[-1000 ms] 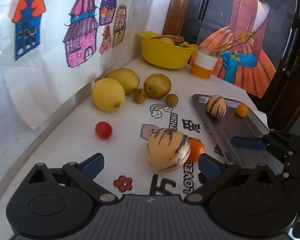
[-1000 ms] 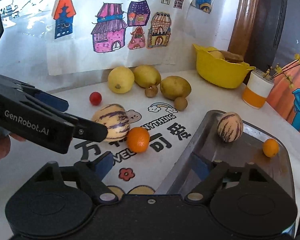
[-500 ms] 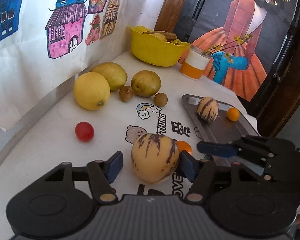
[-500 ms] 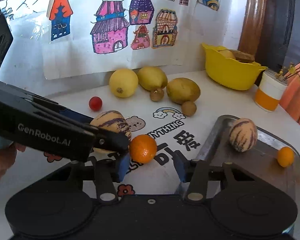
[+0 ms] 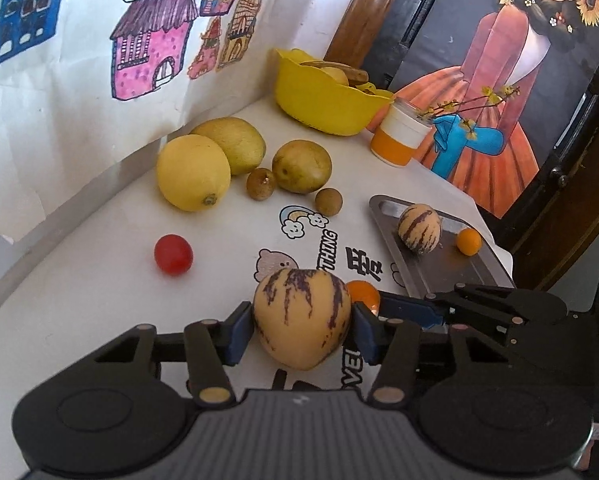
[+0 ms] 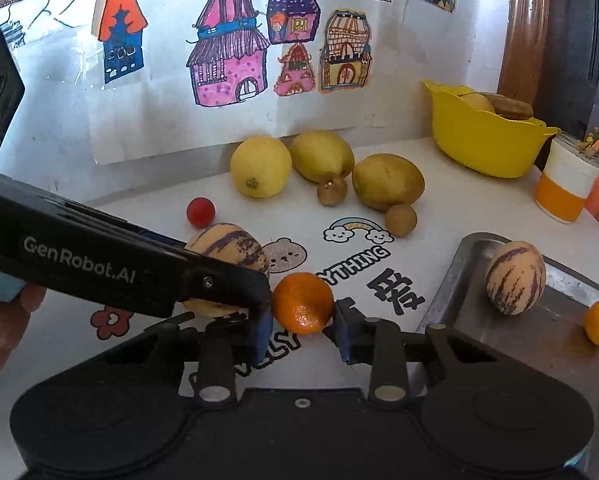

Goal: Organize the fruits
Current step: 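Place the melon on the tray with the left tool while the right tool sets the orange beside it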

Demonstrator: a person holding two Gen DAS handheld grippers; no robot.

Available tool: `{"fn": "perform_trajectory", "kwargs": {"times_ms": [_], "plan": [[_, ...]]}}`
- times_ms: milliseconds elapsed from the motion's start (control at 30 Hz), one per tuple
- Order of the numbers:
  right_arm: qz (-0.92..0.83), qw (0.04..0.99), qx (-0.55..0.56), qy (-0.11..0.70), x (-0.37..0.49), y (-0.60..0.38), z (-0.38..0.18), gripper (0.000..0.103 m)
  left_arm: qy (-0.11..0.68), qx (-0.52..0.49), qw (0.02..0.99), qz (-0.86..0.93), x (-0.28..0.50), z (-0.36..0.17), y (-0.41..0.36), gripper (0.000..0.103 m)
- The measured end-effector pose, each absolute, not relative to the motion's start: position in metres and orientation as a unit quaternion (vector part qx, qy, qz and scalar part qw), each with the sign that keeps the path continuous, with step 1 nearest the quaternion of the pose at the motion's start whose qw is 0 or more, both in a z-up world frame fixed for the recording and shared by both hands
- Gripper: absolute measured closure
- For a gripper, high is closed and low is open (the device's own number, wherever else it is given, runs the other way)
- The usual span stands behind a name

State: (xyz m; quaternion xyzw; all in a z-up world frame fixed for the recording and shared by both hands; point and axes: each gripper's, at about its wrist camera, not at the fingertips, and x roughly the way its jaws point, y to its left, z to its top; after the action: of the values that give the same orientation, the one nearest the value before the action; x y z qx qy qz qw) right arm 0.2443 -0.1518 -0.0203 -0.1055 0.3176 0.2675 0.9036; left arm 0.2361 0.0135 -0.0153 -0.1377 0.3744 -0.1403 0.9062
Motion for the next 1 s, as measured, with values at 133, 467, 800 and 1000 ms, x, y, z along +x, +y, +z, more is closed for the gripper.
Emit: {"fn": "perform_trajectory", "kwargs": {"times_ms": [133,467,800,1000], "plan": [[0.265,0.910,-0.105,0.301,0.237,-0.154,-0.017,0.069,0.375,-0.134,0.908,-0.127,0.232,-0.013,0.013,0.047],[0.235,0.929,-0.067,0.278,0.205,-0.191,-0.002,0.069,0.355,-0.138,0.916,-0.126,0.226,0.006,-0.003,0.047],[0.135,0.957,-0.043,0.252,0.202,-0.274,0.018,0.069,0.340,-0.149,0.912,-0.175,0.254,0.019,-0.066,0.047],[0.084,0.962,-0.026,0.258,0.221,-0.315,0.014,0.069,0.345,-0.157,0.903,-0.202,0.274,0.012,-0.107,0.047]]}}
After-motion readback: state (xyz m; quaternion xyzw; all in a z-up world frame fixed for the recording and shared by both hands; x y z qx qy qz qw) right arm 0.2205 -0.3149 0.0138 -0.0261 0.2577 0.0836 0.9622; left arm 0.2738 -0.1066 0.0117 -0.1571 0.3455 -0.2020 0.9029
